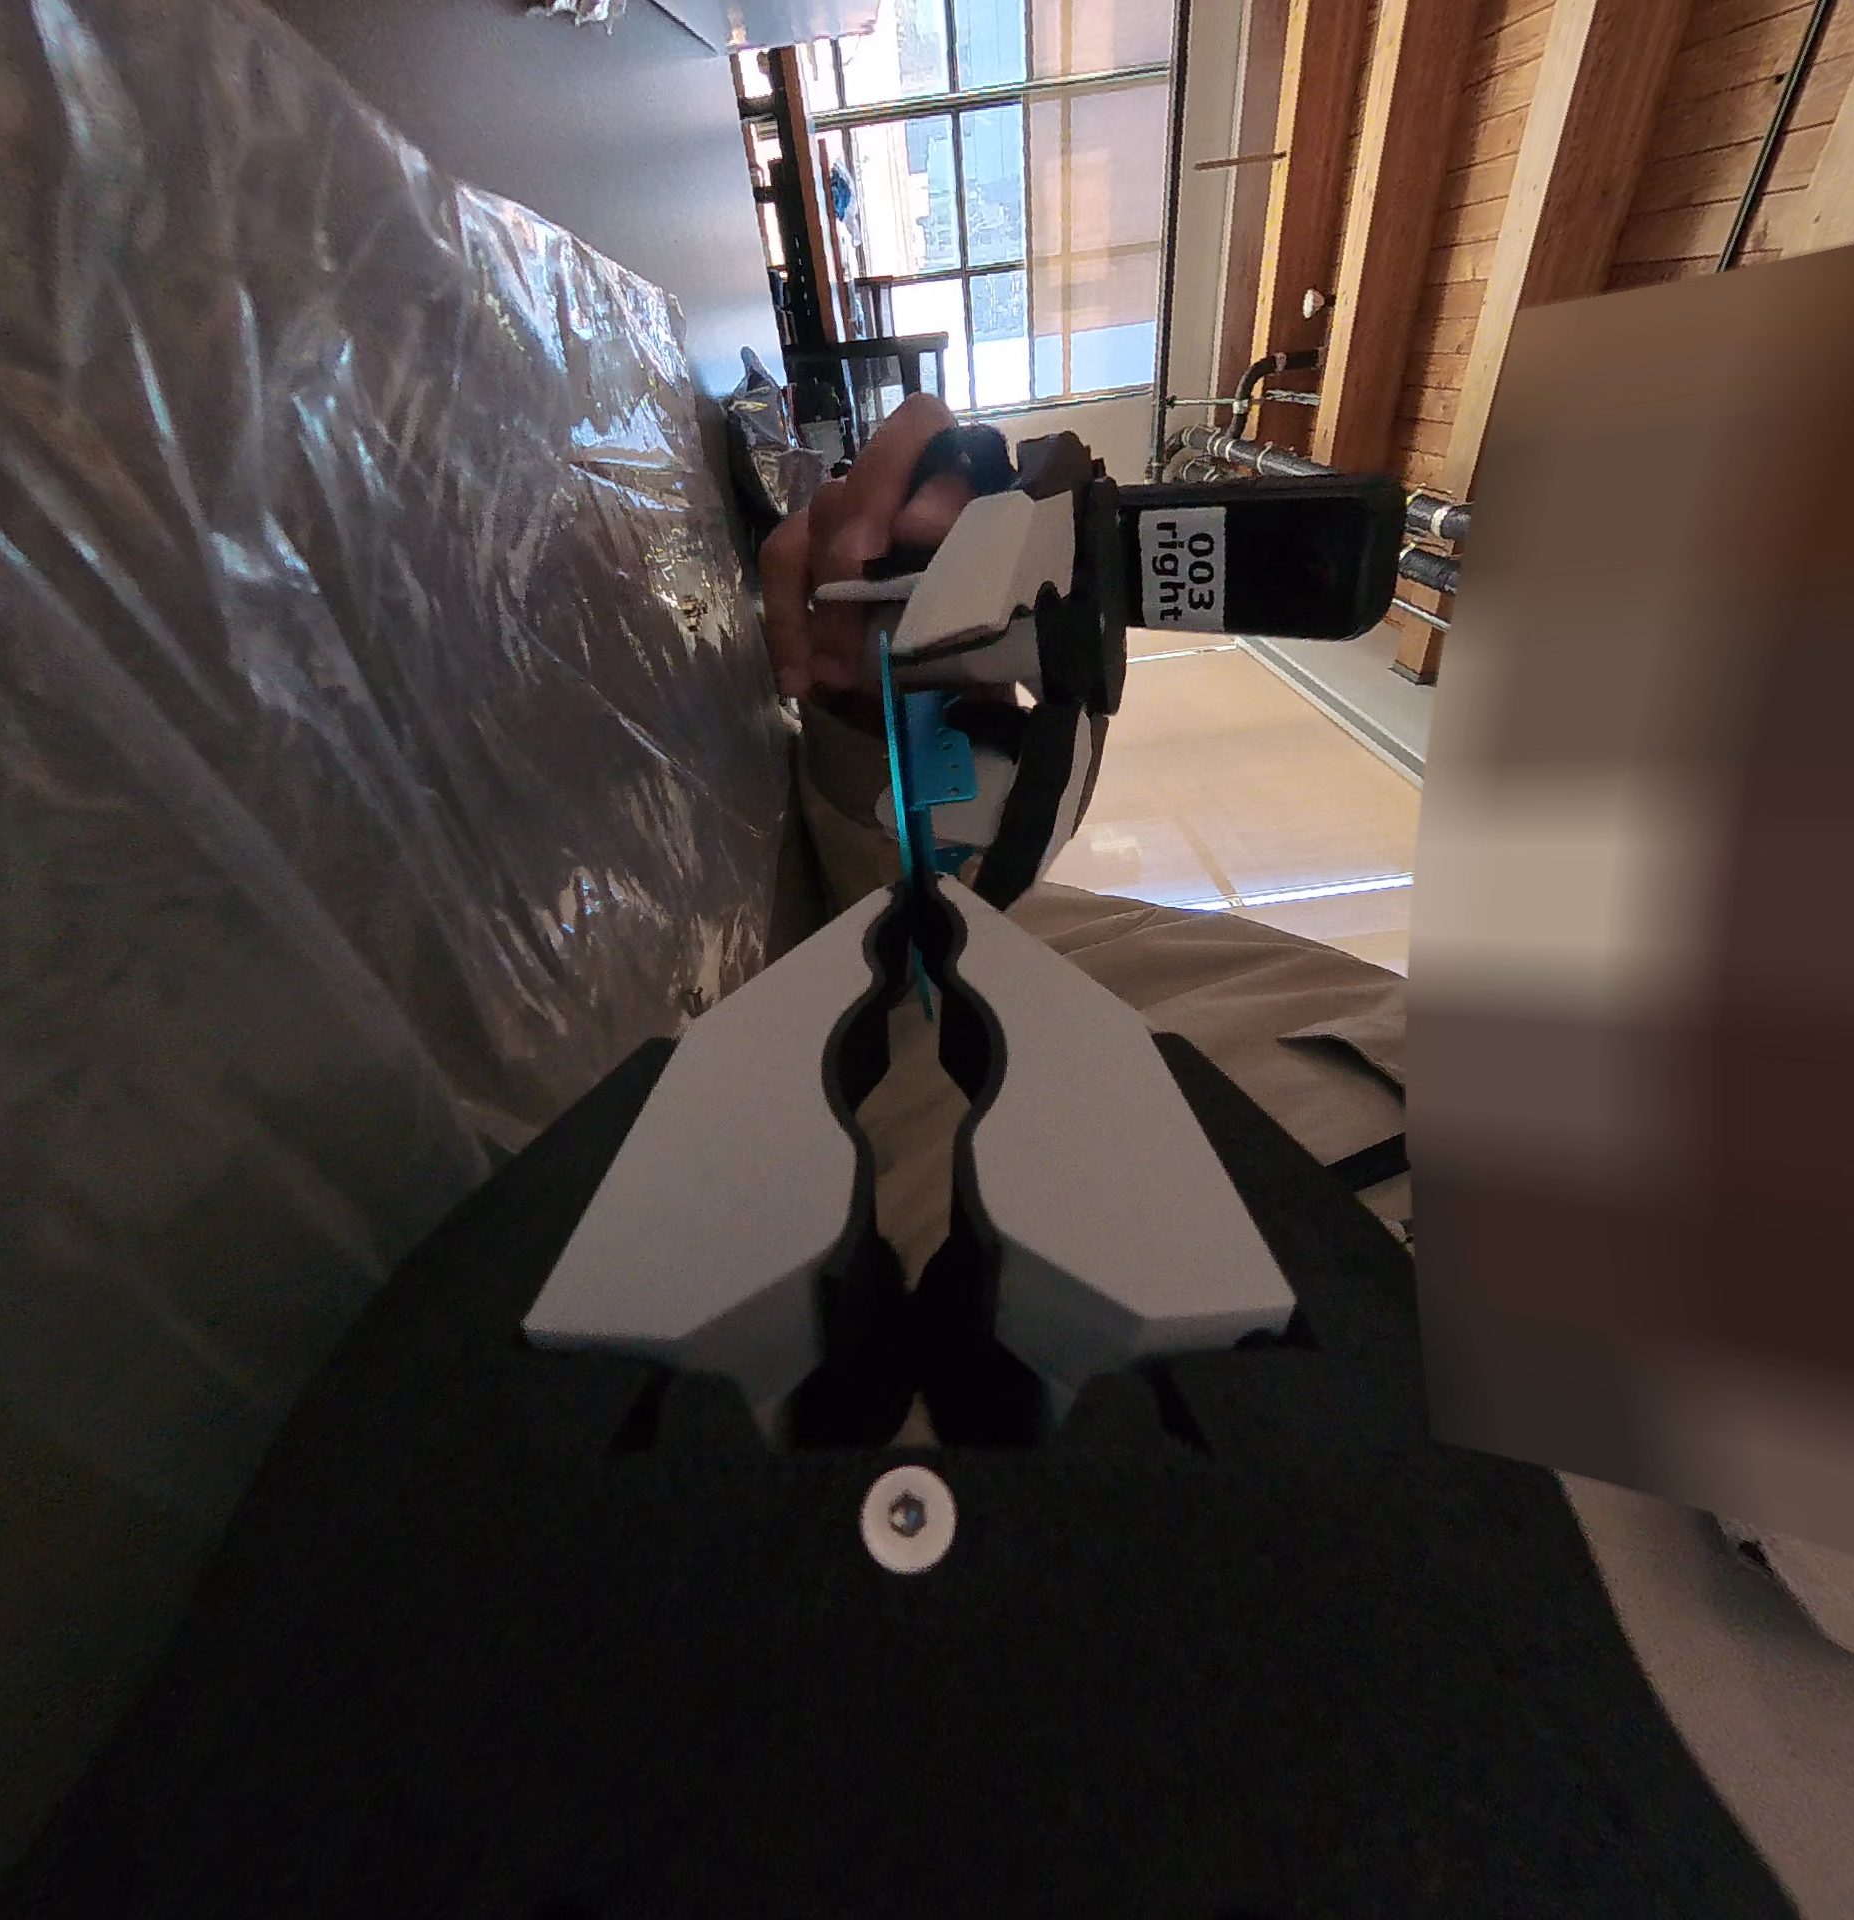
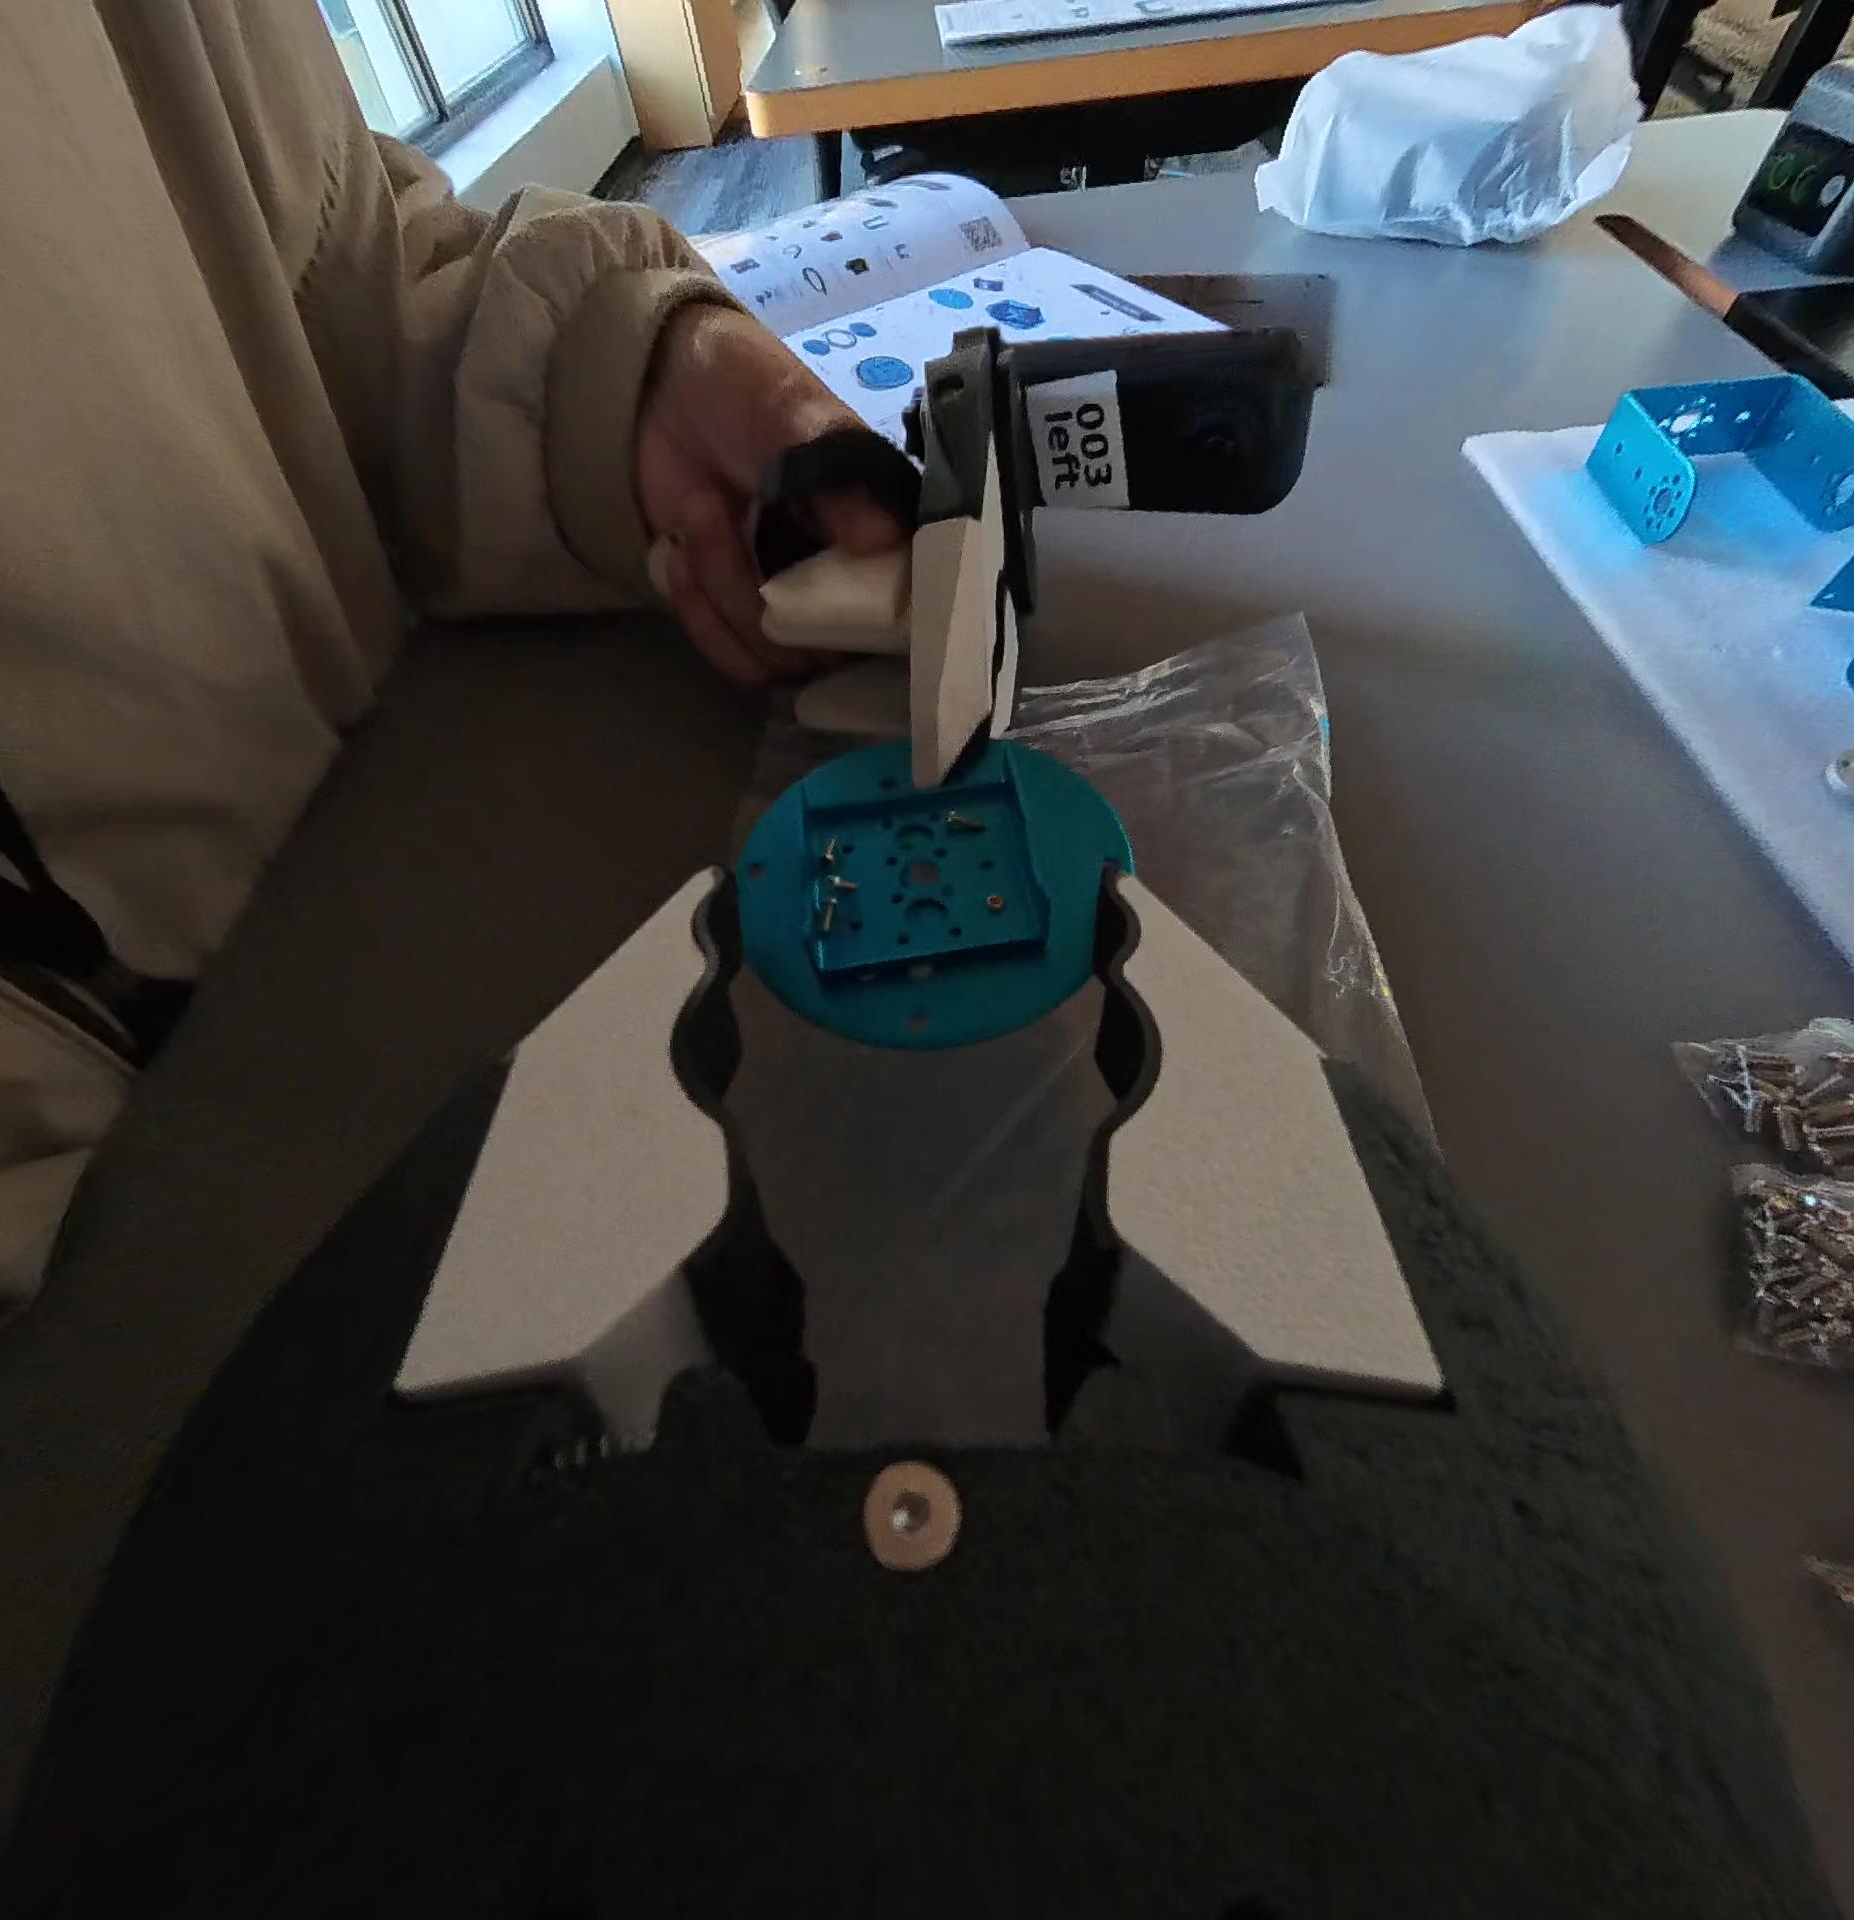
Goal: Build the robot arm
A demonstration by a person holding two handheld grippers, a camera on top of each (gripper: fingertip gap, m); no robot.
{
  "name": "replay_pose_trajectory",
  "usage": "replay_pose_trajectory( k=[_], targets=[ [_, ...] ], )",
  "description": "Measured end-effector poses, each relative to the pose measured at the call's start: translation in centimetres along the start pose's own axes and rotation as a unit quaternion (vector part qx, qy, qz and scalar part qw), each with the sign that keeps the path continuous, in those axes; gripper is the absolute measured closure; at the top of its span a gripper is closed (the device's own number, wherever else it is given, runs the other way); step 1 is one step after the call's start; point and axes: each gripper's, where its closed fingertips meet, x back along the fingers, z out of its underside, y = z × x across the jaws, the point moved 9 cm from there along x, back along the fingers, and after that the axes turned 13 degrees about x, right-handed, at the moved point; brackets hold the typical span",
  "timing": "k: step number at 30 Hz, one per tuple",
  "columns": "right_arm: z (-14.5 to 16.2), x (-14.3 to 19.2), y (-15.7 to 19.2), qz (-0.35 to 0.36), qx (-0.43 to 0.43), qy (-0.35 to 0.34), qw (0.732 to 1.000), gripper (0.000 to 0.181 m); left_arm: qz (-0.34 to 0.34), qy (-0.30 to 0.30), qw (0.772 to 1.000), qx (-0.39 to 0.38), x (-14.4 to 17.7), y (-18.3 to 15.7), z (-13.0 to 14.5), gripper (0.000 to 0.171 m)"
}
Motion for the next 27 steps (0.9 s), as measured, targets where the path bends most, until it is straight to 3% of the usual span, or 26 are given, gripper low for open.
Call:
replay_pose_trajectory(
  k=[3,12,27],
  targets=[
    [-0.14,0.14,-0.07,0.008,0.004,0.012,1.0,0.135,0.0,-0.001,1.0,-0.002,-0.09,-0.02,0.02,0.171],
    [-0.59,-0.24,0.08,0.059,0.007,0.042,0.997,0.135,0.006,-0.028,1.0,0.003,0.32,0.04,-0.35,0.171],
    [-0.86,-0.08,0.12,0.067,0.015,0.036,0.997,0.135,0.031,-0.022,0.999,0.007,0.28,-0.04,-0.29,0.171]
  ],
)
